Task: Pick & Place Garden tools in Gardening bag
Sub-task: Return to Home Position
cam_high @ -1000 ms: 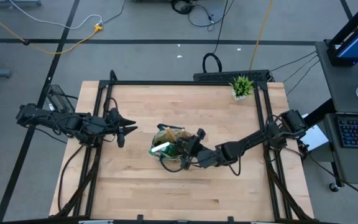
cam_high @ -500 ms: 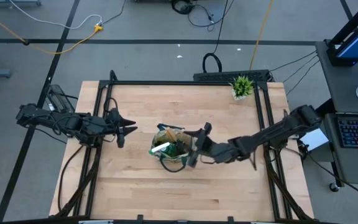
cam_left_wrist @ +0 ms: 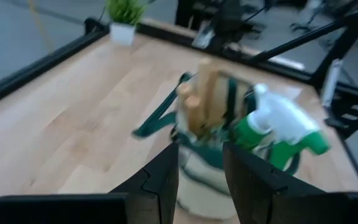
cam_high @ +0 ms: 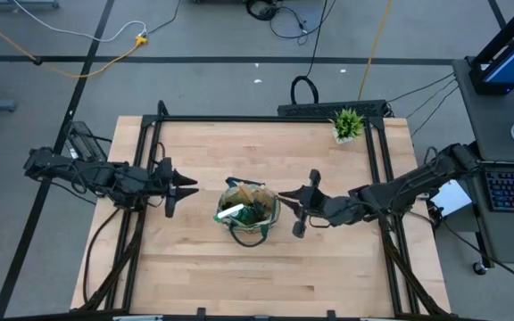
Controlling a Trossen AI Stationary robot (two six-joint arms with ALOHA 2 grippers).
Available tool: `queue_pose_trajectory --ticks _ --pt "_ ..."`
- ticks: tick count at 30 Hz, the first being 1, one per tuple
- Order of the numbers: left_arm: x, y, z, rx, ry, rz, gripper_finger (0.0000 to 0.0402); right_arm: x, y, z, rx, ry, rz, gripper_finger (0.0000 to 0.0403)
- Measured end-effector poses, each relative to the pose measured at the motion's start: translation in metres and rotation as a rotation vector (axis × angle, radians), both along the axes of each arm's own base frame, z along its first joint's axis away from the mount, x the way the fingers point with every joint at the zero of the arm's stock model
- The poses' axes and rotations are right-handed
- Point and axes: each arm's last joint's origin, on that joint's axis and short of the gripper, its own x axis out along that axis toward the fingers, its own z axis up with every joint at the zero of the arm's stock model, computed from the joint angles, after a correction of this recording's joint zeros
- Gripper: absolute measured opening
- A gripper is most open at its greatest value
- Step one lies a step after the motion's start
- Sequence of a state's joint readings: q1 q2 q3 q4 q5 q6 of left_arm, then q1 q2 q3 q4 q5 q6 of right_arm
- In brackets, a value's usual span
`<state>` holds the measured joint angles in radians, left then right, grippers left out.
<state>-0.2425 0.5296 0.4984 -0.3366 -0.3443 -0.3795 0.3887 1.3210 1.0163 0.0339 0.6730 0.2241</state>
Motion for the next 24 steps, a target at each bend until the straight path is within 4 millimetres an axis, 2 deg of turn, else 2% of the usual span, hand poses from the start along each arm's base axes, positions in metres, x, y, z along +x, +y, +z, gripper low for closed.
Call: queue_pose_trajectory --ticks 2,7,11,15,20,24 --pt "0.0 -0.003 0.003 0.02 -0.032 -0.029 0.0129 -0.008 0.0 -0.005 0.001 0.013 0.024 0.0009" --pt "-0.005 -0.007 0.009 0.056 -0.083 -0.092 0.0129 -0.032 -0.005 -0.01 0.051 -0.012 0.038 0.0007" --pt "-0.018 -0.007 0.016 0.095 -0.146 -0.143 0.0129 -0.057 -0.011 -0.01 0.075 -0.046 0.064 0.0003" --pt "-0.031 -0.004 0.021 0.111 -0.21 -0.177 0.0129 -0.079 -0.016 -0.013 0.14 -0.089 0.203 0.0001" --pt "-0.04 -0.003 0.022 0.13 -0.23 -0.243 0.0129 -0.1 -0.022 -0.028 0.176 -0.198 0.343 0.0001" --pt "-0.04 -0.003 0.021 0.135 -0.214 -0.246 0.0129 -0.113 -0.028 -0.048 0.185 -0.278 0.37 0.0001"
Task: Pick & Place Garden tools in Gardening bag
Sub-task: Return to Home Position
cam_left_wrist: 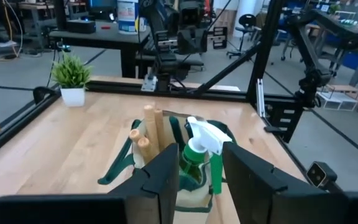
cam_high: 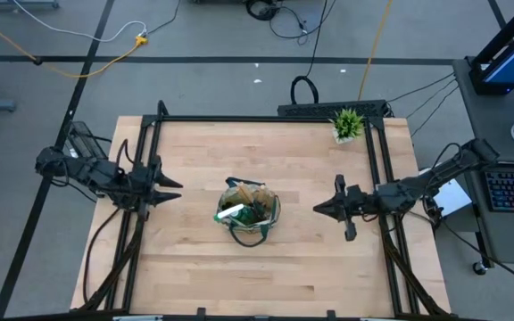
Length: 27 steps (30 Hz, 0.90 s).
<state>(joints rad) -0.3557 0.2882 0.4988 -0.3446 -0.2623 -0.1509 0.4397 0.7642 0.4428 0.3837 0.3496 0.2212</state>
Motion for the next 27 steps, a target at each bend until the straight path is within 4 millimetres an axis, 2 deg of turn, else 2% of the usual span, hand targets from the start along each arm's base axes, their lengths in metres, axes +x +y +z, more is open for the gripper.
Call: queue_pose_trajectory --ticks 7,11,15,19,27 --pt "0.001 0.0 0.001 0.008 -0.019 -0.001 0.0129 -0.023 -0.011 -0.03 0.056 -0.108 -0.017 0.0001" --pt "0.008 -0.003 -0.013 0.002 -0.06 -0.003 0.0129 -0.032 -0.016 -0.037 0.096 -0.144 -0.036 0.0001" --pt "0.012 -0.003 -0.028 -0.013 -0.027 0.006 0.0129 -0.035 -0.019 -0.039 0.122 -0.124 -0.066 0.0" --pt "0.01 0.001 -0.027 0.01 -0.044 0.006 0.0129 -0.038 -0.02 -0.04 0.114 -0.107 -0.063 0.0" --pt "-0.014 0.016 -0.028 0.001 -0.09 0.077 0.0129 -0.049 -0.024 -0.033 0.14 -0.159 -0.039 0.0"
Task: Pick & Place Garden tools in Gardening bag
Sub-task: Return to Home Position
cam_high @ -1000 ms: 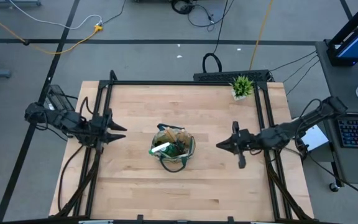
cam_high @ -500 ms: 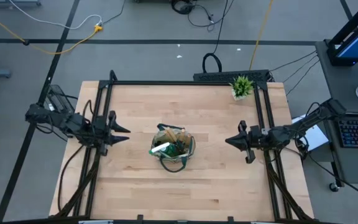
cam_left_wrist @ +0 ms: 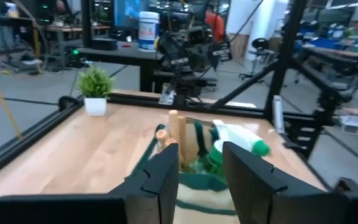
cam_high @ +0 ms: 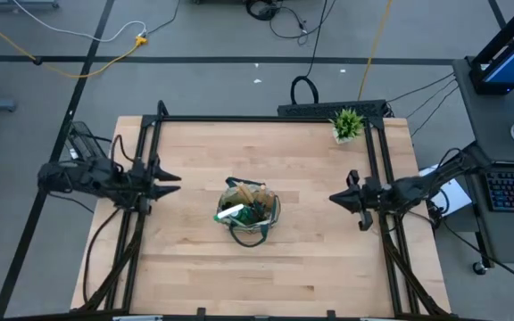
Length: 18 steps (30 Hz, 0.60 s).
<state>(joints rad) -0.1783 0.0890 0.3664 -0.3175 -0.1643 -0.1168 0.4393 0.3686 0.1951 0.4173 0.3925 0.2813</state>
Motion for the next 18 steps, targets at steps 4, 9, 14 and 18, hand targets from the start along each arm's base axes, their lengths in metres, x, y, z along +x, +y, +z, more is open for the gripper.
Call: queue_pose_trajectory --ticks 4,9,14,18 --pt "-0.011 0.002 -0.003 -0.024 -0.008 -0.024 0.0129 -0.006 -0.003 0.009 0.013 0.017 0.008 0.0" --pt "-0.014 0.003 -0.003 -0.023 0.016 -0.02 0.0129 -0.013 -0.006 0.019 0.004 0.212 0.006 0.0" --pt "-0.01 0.002 -0.01 -0.018 0.037 -0.055 0.0129 -0.015 -0.007 0.017 -0.05 0.277 0.002 0.0" --pt "-0.001 0.0 -0.025 0.014 0.026 -0.064 0.0129 -0.012 -0.006 -0.002 -0.06 0.308 0.001 0.0"
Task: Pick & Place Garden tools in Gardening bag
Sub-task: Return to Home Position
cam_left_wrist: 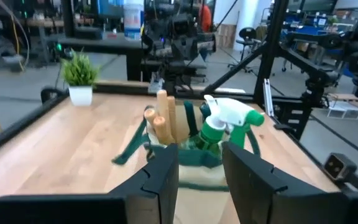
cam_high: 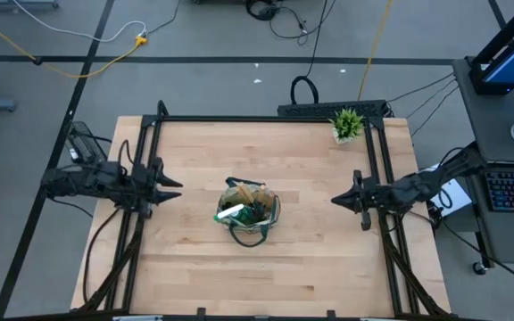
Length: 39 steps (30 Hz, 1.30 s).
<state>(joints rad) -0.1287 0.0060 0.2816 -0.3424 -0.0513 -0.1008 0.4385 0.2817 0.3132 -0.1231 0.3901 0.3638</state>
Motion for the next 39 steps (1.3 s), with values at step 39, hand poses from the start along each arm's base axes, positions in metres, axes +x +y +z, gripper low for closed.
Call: queue_pose_trajectory --ticks 39 --pt "0.023 0.006 -0.049 0.031 -0.037 0.155 0.0129 -0.006 0.001 -0.043 -0.02 -0.161 0.141 0.0"
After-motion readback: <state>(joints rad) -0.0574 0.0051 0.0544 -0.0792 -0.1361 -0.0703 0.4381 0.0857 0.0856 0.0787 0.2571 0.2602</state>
